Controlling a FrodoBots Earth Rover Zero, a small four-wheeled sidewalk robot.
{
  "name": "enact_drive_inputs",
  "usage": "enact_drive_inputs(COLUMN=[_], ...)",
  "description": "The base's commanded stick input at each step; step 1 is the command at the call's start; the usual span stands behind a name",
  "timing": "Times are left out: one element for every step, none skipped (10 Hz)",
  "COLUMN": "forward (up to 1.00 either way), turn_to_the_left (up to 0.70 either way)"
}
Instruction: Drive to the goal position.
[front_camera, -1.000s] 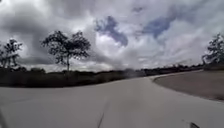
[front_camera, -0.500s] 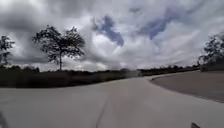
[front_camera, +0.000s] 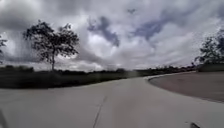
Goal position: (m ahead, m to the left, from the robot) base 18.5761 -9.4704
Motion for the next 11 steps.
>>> enact_drive_inputs(forward=[0.69, 0.69, 0.69, 0.69, 0.69, 0.69, 0.69, 0.69, 0.69, 0.69, 0.69], turn_to_the_left=[0.01, -0.03, -0.09, -0.11, -0.11, -0.11, -0.11, -0.11, -0.11, -0.11, -0.11])
